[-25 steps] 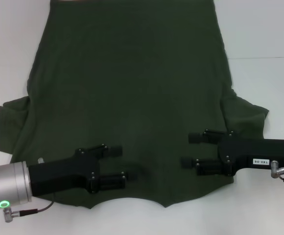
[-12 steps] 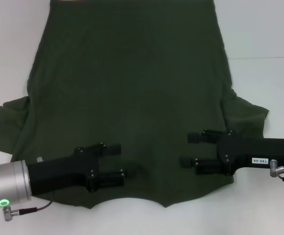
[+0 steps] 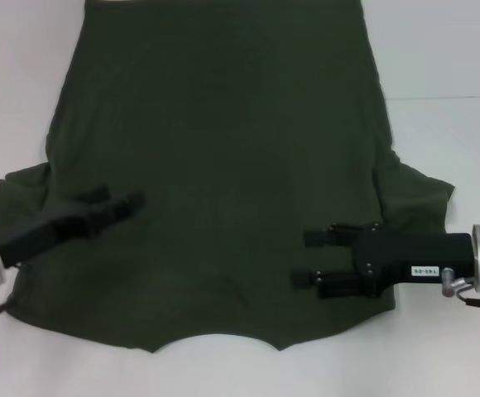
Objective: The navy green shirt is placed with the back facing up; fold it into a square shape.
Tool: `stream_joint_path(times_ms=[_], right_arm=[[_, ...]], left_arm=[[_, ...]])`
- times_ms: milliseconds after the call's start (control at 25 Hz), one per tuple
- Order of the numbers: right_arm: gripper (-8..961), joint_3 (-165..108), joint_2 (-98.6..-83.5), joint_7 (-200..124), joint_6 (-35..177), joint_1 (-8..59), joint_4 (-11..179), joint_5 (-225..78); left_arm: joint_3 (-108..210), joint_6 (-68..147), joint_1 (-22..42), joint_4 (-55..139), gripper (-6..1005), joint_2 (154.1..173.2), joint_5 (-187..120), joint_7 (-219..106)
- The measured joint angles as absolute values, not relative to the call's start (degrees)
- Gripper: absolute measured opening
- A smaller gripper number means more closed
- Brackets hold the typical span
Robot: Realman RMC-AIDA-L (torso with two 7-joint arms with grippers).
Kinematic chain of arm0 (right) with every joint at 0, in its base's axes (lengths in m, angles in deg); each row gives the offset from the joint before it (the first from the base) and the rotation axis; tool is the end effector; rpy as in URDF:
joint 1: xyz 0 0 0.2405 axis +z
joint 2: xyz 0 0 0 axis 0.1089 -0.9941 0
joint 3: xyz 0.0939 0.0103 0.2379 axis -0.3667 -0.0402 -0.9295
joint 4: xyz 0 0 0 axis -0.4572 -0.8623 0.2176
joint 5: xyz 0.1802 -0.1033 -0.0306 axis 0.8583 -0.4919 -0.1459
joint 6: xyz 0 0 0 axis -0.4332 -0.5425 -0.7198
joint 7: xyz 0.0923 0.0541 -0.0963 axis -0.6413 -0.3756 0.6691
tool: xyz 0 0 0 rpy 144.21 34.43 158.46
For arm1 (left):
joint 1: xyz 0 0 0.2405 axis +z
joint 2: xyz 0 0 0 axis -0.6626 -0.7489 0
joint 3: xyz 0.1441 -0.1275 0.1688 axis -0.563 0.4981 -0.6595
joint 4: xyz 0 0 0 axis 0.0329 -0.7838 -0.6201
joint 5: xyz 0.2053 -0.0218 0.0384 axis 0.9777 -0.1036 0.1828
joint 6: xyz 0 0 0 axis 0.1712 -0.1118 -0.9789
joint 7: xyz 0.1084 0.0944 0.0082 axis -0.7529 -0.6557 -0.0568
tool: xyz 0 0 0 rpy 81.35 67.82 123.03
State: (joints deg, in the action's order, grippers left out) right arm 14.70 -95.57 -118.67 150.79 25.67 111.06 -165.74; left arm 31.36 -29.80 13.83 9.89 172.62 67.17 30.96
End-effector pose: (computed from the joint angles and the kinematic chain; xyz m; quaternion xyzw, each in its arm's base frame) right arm 0.2485 0.3240 -0.0249 -0.9316 0.2553 0.2536 0.0520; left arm -0.3007 0.3325 -0.0072 -0.8158 -0.4111 -0.3219 0.2487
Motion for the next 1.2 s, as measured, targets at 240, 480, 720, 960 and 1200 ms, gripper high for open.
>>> stream_joint_path(times_ms=[240,480,720,960,1200], right_arm=[[911,15.0,-95.59,-120.8,149.8,27.6,111.3,-165.8],[911,15.0,-95.72,-121.4,149.7,28.8,111.2,-165.8],[911,14.9,-96.17,-122.6,149.2,29.7,111.2,-165.8],[911,15.0,-96.40,-122.7,149.0,29.8,111.2,-165.8],[910,14.8,-96.80,-122.7,148.4,29.7,111.1,-165.8]], left_arm=[[36.3,-23.0,13.9,9.6,906,172.04,65.6,34.8],[37.1,-15.7,13.8,9.5,907,171.43,65.6,38.0],[37.2,-9.3,13.7,9.4,907,171.38,65.6,38.3],[37.3,-6.1,13.6,8.7,905,171.35,65.6,37.8],[36.5,-0.3,12.8,10.8,906,171.52,65.5,35.3]])
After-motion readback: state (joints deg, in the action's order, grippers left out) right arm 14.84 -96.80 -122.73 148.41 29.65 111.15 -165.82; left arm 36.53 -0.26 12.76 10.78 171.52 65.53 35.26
